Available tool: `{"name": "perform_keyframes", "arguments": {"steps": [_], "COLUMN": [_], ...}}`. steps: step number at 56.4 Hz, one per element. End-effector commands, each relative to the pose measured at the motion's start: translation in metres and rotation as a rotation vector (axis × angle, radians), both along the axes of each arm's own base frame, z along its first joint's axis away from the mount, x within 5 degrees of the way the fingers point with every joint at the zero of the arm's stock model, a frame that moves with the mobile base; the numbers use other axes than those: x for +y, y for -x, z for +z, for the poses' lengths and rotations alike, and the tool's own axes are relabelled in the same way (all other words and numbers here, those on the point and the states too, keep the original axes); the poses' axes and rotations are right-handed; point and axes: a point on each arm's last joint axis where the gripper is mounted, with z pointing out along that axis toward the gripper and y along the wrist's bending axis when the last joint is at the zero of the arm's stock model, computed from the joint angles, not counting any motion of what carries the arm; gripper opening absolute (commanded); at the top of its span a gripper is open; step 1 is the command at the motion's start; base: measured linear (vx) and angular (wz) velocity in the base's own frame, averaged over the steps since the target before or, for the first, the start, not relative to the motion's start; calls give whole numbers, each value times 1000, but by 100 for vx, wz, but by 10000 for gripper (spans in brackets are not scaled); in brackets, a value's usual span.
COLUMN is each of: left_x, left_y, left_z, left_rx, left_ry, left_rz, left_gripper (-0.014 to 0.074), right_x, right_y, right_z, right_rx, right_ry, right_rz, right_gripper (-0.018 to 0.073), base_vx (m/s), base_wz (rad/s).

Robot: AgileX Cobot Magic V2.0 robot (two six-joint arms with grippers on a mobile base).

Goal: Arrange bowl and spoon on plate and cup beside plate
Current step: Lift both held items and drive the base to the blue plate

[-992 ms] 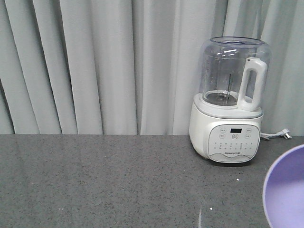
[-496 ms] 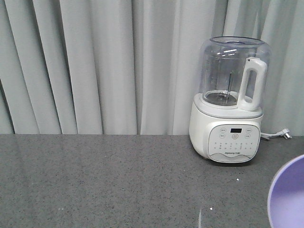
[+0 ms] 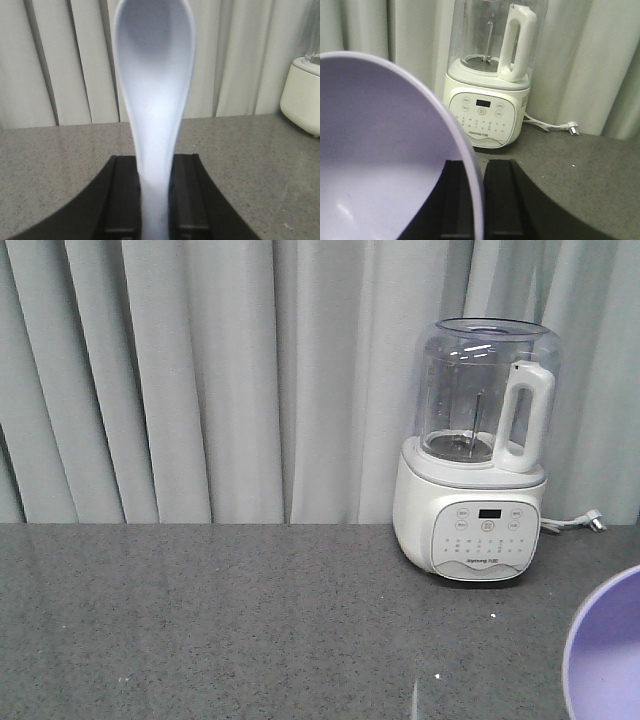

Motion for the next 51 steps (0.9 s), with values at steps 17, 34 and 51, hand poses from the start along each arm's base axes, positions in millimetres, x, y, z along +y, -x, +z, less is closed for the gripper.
{"name": "perform_keyframes", "arguments": {"steps": [17,34,51], "left_x": [0,0,0], "left_y": [0,0,0], "left_z": [15,15,15], "left_rx": [-105,-105,-105], "left_ry": [24,24,24], "left_rz": [0,0,0], "left_gripper": [-6,-6,-6], "right_x": [-1,-1,-1], "right_y": [0,0,0], "right_z": [18,18,18], "right_rx": [-119,-119,-119], "right_ry": [-5,-5,-5], "right_rz": [-16,-16,-16], "right_gripper": [-9,-9,-9], "base_vx": [-6,-12,-15], "base_wz": [-27,-60,-67]}}
